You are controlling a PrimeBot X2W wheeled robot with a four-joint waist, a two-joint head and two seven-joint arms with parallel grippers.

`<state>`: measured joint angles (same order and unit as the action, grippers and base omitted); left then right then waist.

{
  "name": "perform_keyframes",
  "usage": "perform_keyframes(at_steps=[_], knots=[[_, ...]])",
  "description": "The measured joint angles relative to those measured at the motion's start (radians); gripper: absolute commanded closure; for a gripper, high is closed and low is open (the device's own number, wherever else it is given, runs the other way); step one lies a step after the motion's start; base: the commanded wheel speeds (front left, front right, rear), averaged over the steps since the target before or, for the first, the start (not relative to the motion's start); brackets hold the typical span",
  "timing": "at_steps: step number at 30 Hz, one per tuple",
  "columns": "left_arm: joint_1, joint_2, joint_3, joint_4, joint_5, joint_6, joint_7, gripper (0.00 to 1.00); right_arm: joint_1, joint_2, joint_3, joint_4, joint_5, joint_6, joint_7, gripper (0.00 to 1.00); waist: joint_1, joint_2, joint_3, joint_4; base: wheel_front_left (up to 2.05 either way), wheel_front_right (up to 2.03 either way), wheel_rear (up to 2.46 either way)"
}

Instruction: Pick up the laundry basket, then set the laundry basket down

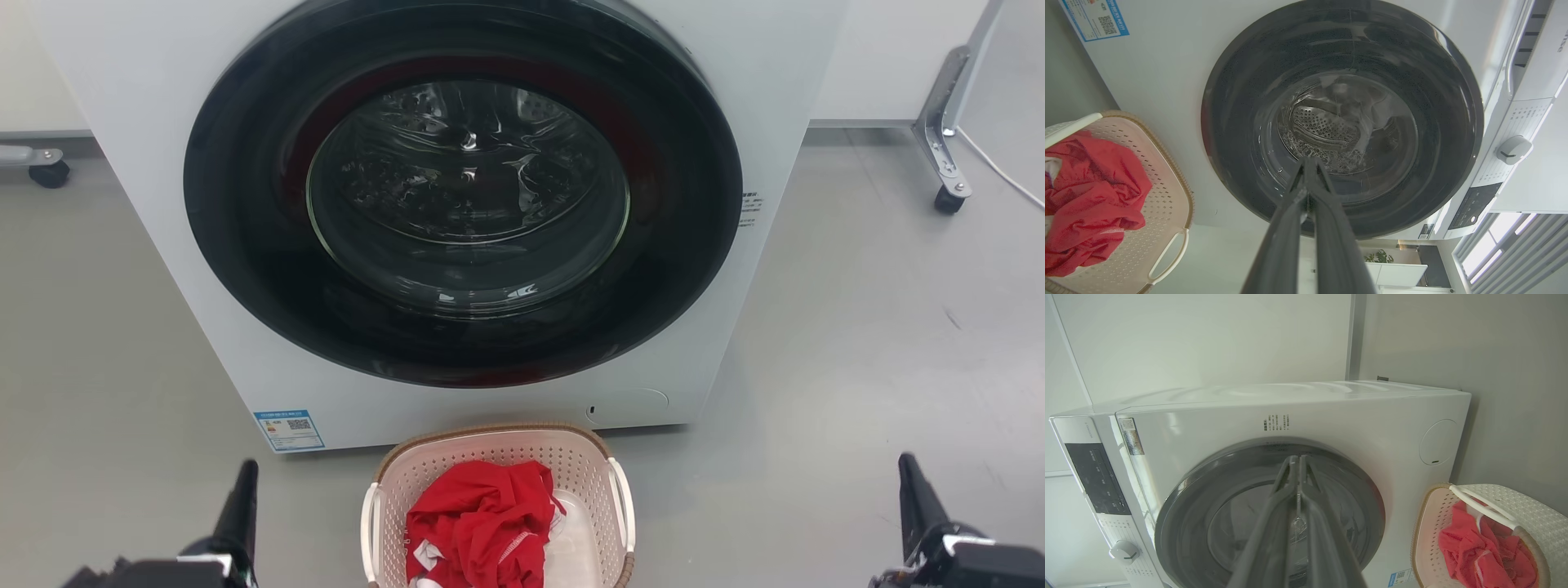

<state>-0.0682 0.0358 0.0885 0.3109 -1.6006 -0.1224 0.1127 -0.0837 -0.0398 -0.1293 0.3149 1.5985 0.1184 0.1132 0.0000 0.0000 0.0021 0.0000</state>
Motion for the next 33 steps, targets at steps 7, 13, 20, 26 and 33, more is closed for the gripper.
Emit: perform_keyframes(at_steps=[7,13,20,26,33], knots=[[0.055,-0.01,-0.008,0.043,0.0,0.001,-0.005,0.0,0.049,0.018,0.012,0.048,0.0,-0.004,-0.006,0.0,0.0,0.0,0.0,0.0,0.0,0.0,0.0],[0.054,-0.01,-0.036,0.033,0.015,0.001,-0.028,0.0,0.05,0.018,0.035,0.041,-0.016,-0.004,-0.028,0.0,0.0,0.0,-0.001,0.0,0.0,0.0,0.0],[0.055,-0.009,-0.05,0.01,0.067,0.018,-0.054,0.0,0.052,0.017,0.05,0.018,-0.059,-0.022,-0.055,0.0,0.0001,0.0,-0.002,-0.001,0.0,0.0,0.0],[0.055,-0.008,-0.069,-0.014,0.137,0.036,-0.079,0.0,0.052,0.017,0.074,-0.004,-0.138,-0.049,-0.079,0.0,0.0001,0.0,-0.003,-0.001,0.0,0.0,0.0],[0.056,-0.008,-0.091,-0.042,0.233,0.056,-0.099,0.0,0.052,0.016,0.101,-0.028,-0.246,-0.066,-0.099,0.0,0.0,0.0,-0.004,-0.001,0.0,0.0,0.0]])
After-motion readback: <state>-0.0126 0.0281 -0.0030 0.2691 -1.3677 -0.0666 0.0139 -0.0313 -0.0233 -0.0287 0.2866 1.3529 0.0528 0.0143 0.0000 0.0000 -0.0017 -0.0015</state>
